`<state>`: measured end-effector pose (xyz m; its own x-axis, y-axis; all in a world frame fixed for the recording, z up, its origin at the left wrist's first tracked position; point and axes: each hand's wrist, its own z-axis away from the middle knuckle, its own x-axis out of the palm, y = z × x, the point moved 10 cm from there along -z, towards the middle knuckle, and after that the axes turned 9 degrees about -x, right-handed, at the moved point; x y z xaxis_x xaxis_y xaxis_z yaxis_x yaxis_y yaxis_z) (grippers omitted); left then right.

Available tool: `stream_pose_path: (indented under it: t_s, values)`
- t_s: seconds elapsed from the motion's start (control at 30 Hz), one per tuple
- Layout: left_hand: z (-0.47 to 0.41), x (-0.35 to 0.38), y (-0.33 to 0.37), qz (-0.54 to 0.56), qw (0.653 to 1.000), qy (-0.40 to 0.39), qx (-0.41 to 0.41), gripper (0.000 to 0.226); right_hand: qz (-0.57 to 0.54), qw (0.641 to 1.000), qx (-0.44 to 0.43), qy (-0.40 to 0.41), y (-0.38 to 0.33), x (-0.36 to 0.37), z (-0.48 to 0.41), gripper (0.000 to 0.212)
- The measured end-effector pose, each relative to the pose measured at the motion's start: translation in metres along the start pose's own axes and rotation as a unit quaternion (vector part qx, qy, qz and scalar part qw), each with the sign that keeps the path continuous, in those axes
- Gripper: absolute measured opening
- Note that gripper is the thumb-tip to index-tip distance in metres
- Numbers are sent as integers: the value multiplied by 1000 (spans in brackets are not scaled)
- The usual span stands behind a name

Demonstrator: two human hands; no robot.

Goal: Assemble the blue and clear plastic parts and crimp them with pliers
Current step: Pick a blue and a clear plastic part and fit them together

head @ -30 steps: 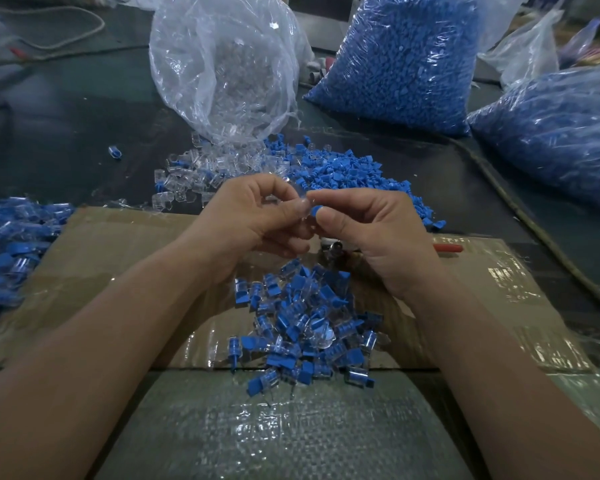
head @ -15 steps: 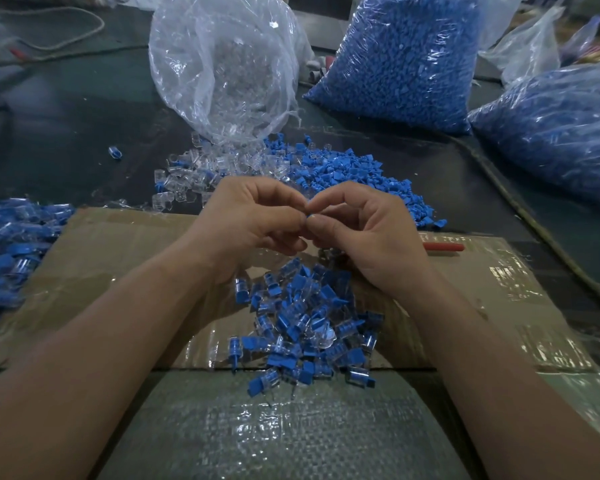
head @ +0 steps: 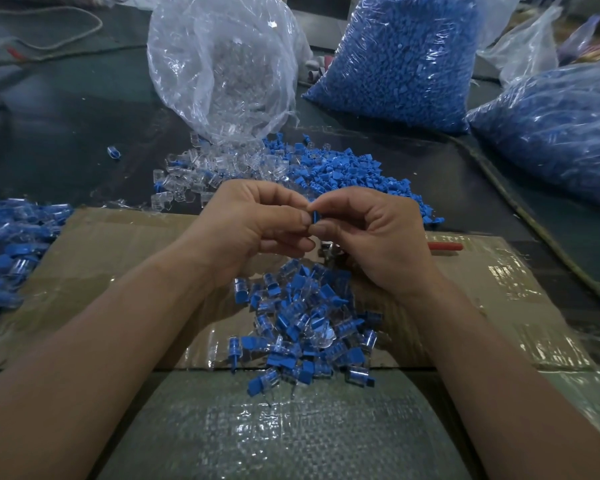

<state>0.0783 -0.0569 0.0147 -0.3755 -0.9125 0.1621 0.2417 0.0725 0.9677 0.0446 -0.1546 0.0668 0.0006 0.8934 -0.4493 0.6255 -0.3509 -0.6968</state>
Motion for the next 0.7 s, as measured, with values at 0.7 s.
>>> stream_pose_path:
  t_s: [0.7]
  values:
    - [1,-5,2,22,1000,16,12,5,23,998,57,-1,15,-9,0,32]
